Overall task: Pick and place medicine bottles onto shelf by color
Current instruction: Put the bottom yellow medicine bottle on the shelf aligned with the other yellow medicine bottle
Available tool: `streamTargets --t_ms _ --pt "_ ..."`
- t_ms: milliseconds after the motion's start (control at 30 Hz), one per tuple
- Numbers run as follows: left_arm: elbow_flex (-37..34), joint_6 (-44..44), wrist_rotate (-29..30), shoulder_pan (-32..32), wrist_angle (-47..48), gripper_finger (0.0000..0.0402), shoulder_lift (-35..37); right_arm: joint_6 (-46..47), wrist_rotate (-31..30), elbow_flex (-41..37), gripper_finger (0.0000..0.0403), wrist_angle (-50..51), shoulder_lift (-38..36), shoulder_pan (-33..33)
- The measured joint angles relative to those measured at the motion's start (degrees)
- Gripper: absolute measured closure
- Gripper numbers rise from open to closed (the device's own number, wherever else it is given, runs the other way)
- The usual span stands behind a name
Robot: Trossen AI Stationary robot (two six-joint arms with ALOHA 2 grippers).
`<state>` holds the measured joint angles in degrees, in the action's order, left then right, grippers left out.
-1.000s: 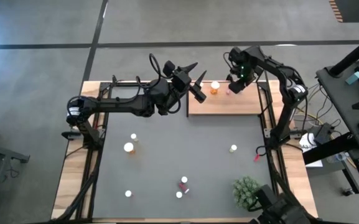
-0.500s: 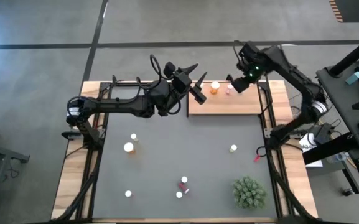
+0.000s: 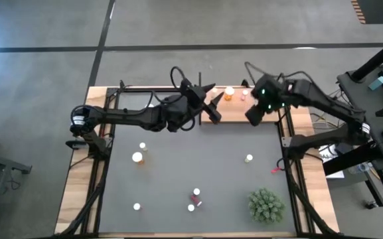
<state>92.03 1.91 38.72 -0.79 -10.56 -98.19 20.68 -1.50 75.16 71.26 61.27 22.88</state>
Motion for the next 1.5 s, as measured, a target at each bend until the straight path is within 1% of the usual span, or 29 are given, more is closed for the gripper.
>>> streamTargets --t_ms 67,133,267,333,500,567,633,733,833,933,1033,1300,1500 --pt "0.0 6.49 -1.66 0.15 2.38 0.0214 0.0 0.02 -0.01 -1.58 0.0243 0.01 -0.19 -3.86" --pt "-0.05 12.53 -4.88 0.3 4.26 0.0214 0.0 -1.54 -0.02 -2.78 0.0243 -0.01 -0.15 -7.58" --pt "-0.54 21.47 -10.85 0.83 5.05 0.0214 -0.32 -6.6 -0.03 -4.75 0.0243 -0.04 -0.14 -14.47" --pt "-0.63 24.68 -11.95 1.55 5.1 0.0214 -0.73 -7.88 -0.04 -5.63 0.0243 0.0 -0.23 -17.89" --pt "-0.68 33.53 -12.3 5.14 5.19 0.0214 -1.42 -7.69 -0.09 -8.41 0.0243 -0.13 -1.54 -26.99" --pt "-0.68 35.34 -12.08 7.03 5.0 0.0214 -1.42 -7.64 -0.16 -10.22 0.0243 -0.18 -2.34 -30.79" --pt "-0.68 36.62 -10.64 9.27 4.65 0.0214 -1.36 -6.99 -0.27 -12.31 0.0243 -0.87 -3.21 -34.69" --pt "-0.7 36.71 -5.81 13.28 2.8 0.0214 -1.36 -6.89 -2.39 -15.91 0.0243 -3.45 -4.51 -40.07" --pt "-0.7 36.74 0.08 16.92 1.5 0.0214 -1.22 -7.78 -3.65 -19.09 0.0243 -6.7 -4.96 -43.92" --pt "-0.71 36.73 5.72 19.55 1.6 0.0214 -1.2 -7.31 -5.43 -21.27 0.0243 -8.65 -4.84 -45.57" --pt "-0.72 36.73 8.56 20.98 1.58 0.0214 -1.2 -6.27 -6.14 -23.15 0.0243 -10.66 -4.84 -45.66" --pt "-0.72 36.72 8.93 21.09 1.58 0.0214 -1.2 -2.79 -6.33 -28.18 0.0243 -15.04 -4.66 -45.48" --pt "-0.72 36.29 8.94 20.98 1.61 0.0214 -1.2 -0.87 -10.61 -30.28 0.0243 -15.31 -4.06 -45.08"
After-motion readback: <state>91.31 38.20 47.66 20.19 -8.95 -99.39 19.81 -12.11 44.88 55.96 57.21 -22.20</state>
